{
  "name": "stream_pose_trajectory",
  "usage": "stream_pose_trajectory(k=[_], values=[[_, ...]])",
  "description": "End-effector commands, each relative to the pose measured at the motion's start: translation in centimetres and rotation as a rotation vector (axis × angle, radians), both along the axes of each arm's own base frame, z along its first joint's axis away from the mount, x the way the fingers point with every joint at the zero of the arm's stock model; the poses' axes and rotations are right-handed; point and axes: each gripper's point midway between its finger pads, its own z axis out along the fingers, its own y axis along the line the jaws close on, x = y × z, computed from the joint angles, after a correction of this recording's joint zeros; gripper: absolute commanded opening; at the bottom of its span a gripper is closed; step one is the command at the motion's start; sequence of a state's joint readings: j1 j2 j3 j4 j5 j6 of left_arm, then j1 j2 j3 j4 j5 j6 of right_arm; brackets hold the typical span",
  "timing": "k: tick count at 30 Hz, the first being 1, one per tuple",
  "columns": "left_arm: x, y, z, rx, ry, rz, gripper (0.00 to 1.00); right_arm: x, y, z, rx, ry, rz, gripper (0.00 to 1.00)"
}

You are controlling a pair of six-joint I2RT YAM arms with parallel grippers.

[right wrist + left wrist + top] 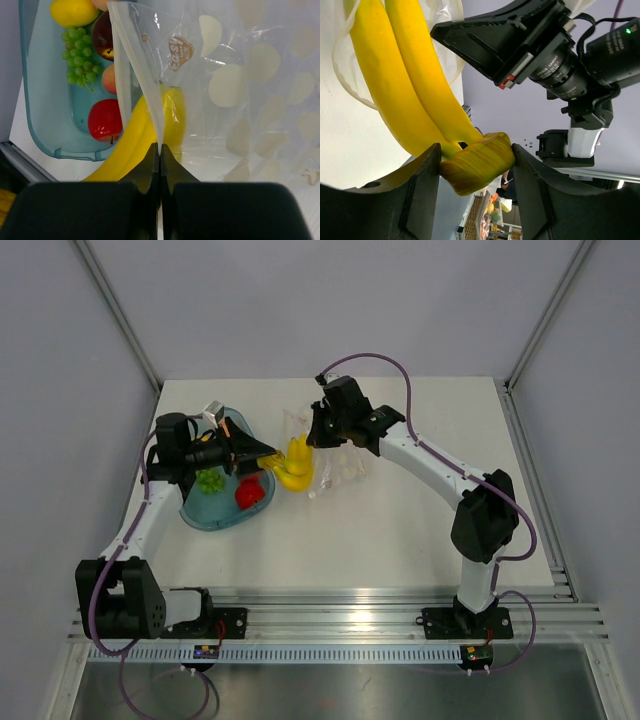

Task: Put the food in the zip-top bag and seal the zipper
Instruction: Place the fake fruit in the zipper food storage bag.

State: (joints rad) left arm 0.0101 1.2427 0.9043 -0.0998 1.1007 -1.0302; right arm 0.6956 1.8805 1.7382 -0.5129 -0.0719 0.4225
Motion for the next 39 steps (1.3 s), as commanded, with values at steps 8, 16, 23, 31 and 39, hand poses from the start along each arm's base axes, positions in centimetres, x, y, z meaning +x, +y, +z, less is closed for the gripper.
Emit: stream_pose_trajectory(k=[8, 16, 23, 31, 39], values=[[2.6, -2.2, 1.7, -0.015, -0.115, -0.038, 0.00, -2.3, 1.7, 5.5, 0.165, -0.027, 0.099, 0.00], [3.3, -2.3, 1.7, 0.001, -0.144, -0.029, 0.00, -3.5, 1.7, 6.0, 0.191, 0.010, 0.119, 0.00], [4.8, -2.1, -1.4, 0.098, -0.088, 0.004, 0.00, -4.7, 1.4, 8.1, 0.248, 0.021, 0.119, 0.00], [2.8, -4.3, 0.8, 0.282, -0.178, -0.075, 0.65, -4.2, -0.1, 7.0, 0.198, 0.033, 0.024, 0.00], [-1.9, -3.3, 5.2, 0.370, -0.310, -0.120, 0.99, -3.6, -1.0, 6.8, 0.193, 0.024, -0.047, 0.00]])
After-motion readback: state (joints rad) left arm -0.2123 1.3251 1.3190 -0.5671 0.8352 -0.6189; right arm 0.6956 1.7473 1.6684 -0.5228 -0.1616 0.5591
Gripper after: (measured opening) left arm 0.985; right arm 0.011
